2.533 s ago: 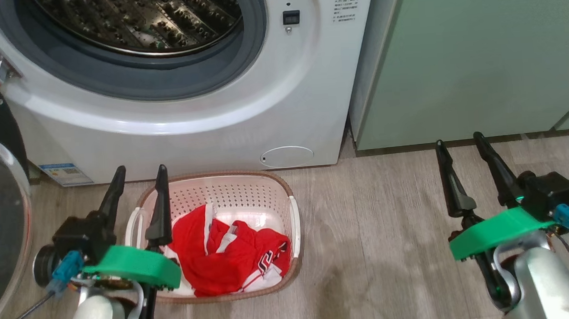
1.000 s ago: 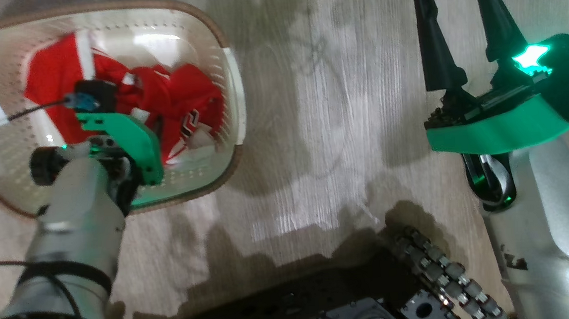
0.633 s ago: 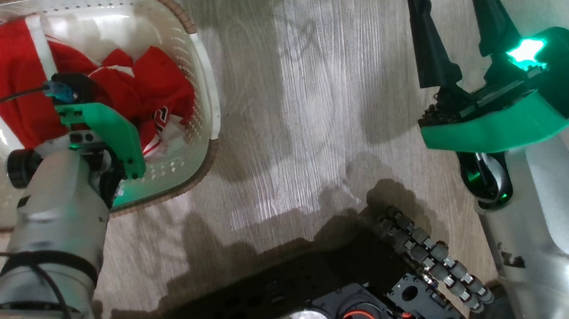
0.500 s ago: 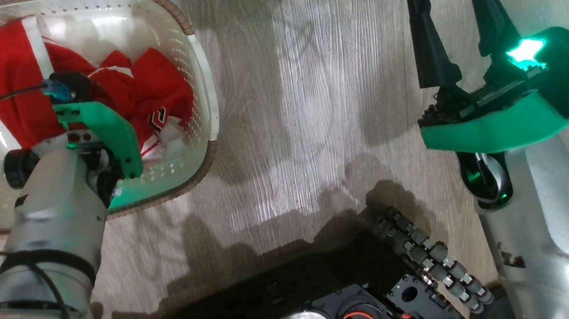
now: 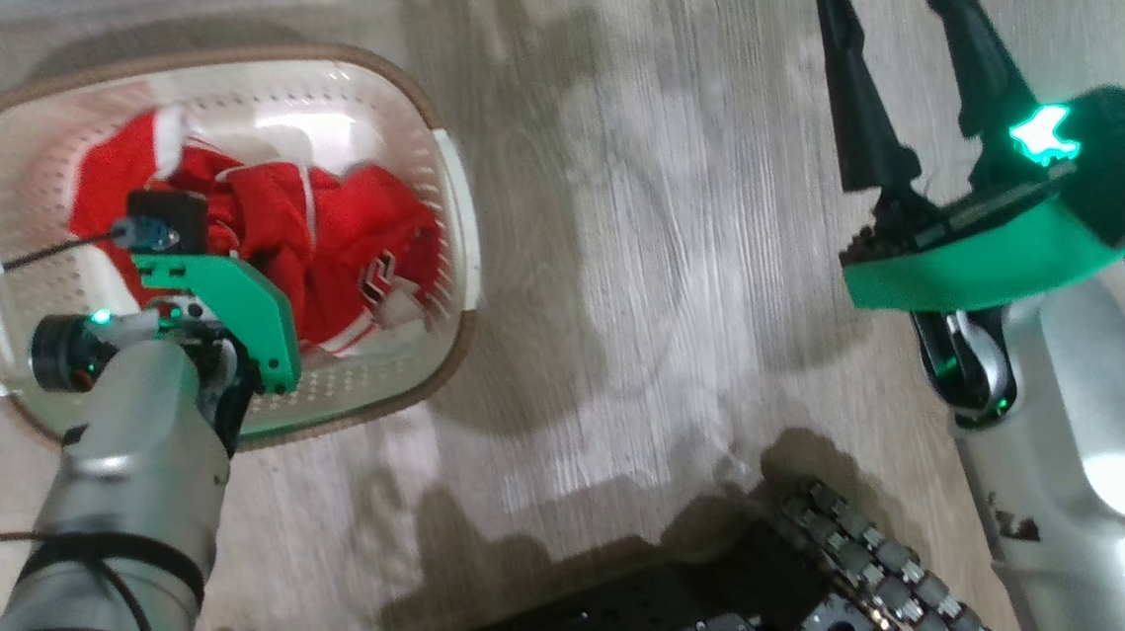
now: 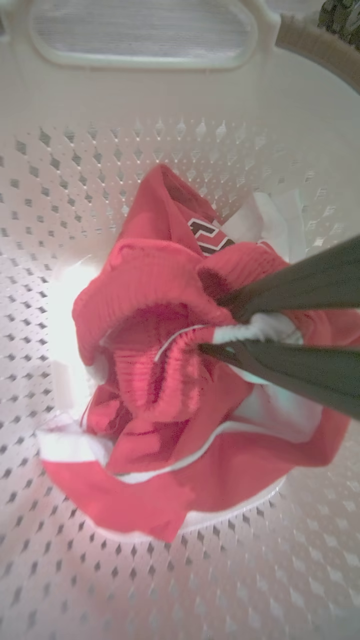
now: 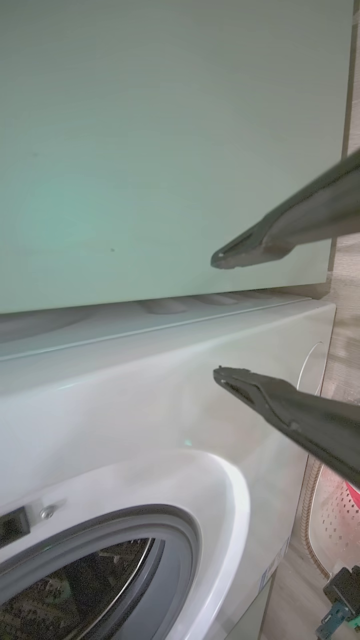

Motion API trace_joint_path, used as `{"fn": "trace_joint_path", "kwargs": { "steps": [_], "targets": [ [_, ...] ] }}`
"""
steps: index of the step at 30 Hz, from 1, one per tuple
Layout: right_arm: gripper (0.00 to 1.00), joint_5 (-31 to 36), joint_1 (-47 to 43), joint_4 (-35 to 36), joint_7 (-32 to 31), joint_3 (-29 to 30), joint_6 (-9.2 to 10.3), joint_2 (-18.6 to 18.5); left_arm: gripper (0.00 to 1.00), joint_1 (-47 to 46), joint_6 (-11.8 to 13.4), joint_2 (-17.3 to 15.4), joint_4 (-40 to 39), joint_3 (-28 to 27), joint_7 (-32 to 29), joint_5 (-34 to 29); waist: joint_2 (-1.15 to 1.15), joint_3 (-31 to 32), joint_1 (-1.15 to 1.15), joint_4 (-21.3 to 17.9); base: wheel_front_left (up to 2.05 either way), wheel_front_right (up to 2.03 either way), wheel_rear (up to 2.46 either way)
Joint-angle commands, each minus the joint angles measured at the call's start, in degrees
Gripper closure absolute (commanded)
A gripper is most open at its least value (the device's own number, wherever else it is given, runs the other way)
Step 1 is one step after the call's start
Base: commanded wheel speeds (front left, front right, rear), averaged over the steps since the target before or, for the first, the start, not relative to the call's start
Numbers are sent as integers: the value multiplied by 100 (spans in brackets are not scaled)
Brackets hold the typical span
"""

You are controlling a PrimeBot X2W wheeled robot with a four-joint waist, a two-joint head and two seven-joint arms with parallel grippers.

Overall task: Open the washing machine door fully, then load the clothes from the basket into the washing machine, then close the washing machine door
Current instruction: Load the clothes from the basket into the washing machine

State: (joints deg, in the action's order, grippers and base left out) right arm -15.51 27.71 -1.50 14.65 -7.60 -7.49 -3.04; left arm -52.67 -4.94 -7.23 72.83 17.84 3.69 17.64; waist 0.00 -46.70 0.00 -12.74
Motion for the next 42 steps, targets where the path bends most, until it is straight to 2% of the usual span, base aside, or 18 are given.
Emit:
{"fn": "trace_joint_path", "kwargs": {
  "steps": [1,10,15,25,31,37,42],
  "targets": [
    [0,51,-319,110,35,-50,0,16,100,213,-41,-116,-108,-53,162,4,0,341,0,217,0,0,0],
    [0,289,-604,-140,35,205,0,16,100,491,-144,26,-636,5,977,99,0,1176,0,647,0,0,0],
    [0,405,-815,-296,35,357,0,16,100,861,-137,35,-1550,-131,1117,244,0,1727,0,843,0,0,0],
    [0,473,-1054,-462,35,546,0,16,100,2042,275,-246,-4405,-632,1130,296,0,2475,0,1029,0,0,0],
    [0,475,-1181,-599,35,612,0,16,100,2796,592,-435,-5830,-815,1092,299,0,2864,0,1060,0,0,0],
    [0,471,-1453,-699,35,626,0,16,100,3540,858,-562,-6830,-864,911,251,0,3235,0,1027,0,0,0],
    [0,434,-1687,-696,35,700,0,16,100,3954,992,-629,-7260,-857,749,218,0,3455,0,996,0,0,0]
  ]
}}
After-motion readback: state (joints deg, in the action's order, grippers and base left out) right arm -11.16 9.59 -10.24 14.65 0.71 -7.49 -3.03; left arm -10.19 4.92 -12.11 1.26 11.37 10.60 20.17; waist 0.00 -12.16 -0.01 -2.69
